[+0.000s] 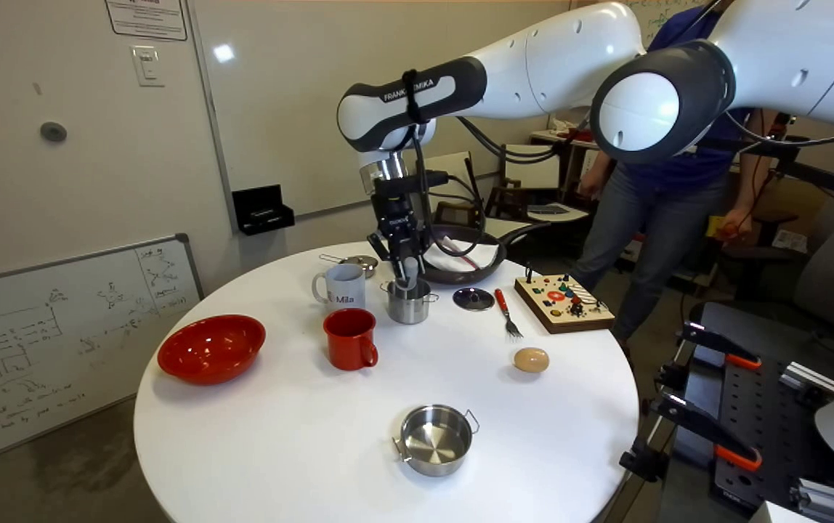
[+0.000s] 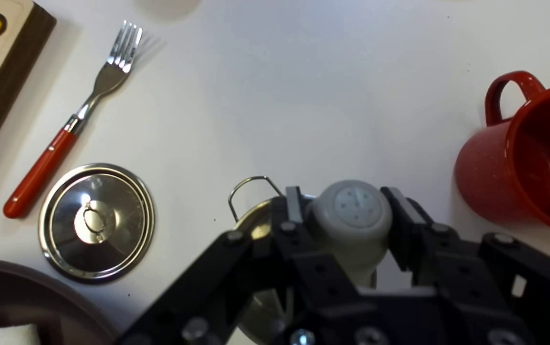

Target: Put the silver bottle in the furthest silver pot

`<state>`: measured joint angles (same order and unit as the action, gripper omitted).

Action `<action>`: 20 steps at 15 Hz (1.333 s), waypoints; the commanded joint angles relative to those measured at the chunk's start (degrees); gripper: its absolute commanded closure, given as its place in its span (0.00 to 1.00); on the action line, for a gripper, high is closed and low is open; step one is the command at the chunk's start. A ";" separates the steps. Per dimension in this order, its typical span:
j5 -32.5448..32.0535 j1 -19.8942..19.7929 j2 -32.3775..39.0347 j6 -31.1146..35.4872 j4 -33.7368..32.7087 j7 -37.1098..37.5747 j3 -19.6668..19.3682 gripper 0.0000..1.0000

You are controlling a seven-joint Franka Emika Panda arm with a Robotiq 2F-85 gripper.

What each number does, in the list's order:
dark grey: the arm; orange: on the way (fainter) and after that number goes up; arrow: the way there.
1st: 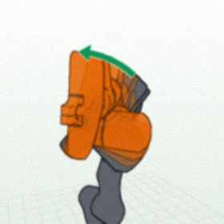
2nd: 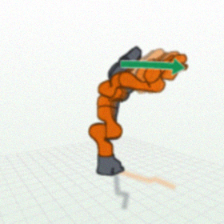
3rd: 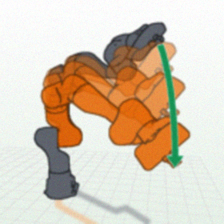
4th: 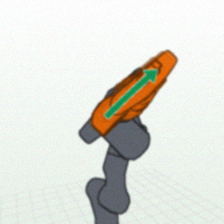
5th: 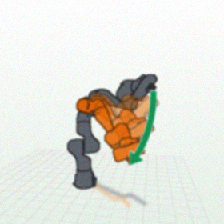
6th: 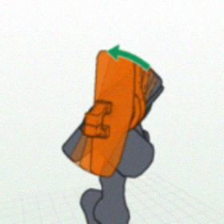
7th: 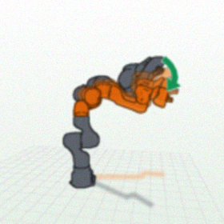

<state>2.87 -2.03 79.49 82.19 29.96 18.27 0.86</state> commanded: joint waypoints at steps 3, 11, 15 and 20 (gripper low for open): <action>0.72 0.12 1.39 0.97 -2.48 4.84 0.11 0.82; 0.86 0.11 1.19 1.24 -2.18 13.02 0.24 0.82; 1.29 -0.08 1.23 1.25 -2.18 15.55 0.78 0.82; 1.28 -0.02 1.25 1.56 -2.23 19.29 0.91 0.82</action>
<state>3.28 -2.02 79.52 83.76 29.90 34.61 1.51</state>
